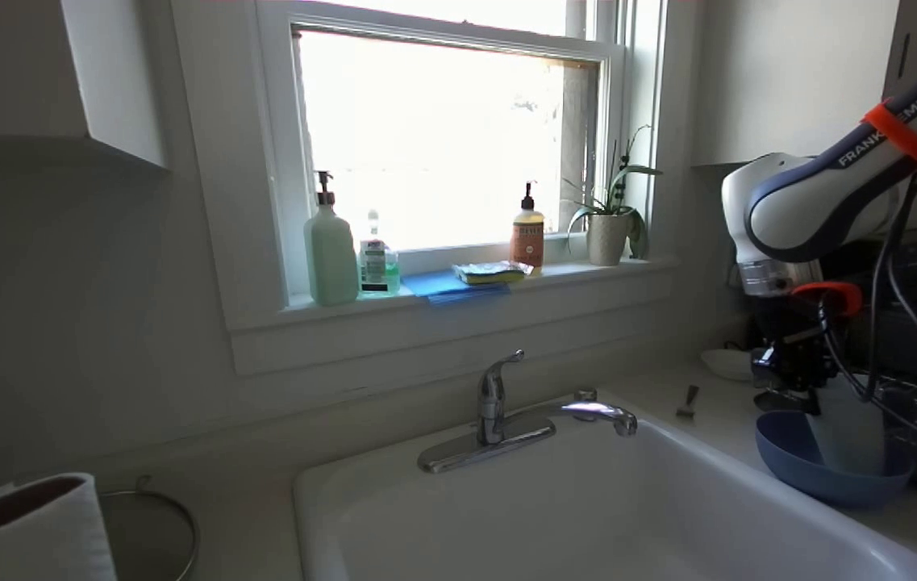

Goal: Stack the two cups on the counter in the blue bowl then put the bowl and cups in the sink.

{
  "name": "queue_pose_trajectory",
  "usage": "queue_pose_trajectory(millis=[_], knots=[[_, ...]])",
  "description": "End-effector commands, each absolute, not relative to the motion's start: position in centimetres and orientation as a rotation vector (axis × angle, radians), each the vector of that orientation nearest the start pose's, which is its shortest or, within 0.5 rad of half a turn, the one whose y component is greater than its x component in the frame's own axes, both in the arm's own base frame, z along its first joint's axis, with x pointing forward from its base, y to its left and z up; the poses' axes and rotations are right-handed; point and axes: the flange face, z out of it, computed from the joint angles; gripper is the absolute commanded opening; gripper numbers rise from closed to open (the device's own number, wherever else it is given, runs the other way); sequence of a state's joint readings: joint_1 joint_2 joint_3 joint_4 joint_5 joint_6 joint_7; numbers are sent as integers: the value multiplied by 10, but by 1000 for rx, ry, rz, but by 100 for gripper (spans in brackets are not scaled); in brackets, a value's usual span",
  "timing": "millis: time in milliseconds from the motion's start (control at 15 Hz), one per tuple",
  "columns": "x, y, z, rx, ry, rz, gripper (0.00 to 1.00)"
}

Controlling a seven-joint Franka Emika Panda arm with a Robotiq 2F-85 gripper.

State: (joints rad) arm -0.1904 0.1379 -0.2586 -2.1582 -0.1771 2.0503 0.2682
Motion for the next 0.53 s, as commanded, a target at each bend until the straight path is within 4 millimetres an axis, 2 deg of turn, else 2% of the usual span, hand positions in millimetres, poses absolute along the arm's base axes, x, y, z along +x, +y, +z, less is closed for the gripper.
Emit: queue_pose_trajectory(millis=[0, 67, 200, 467], knots=[[464, -230, 319, -3161, 953, 301, 2], [461, -229, 321, -3155, 949, 296, 2], [459, -226, 323, -3161, 932, 267, 32], [453, -221, 323, -3152, 933, 248, 59]])
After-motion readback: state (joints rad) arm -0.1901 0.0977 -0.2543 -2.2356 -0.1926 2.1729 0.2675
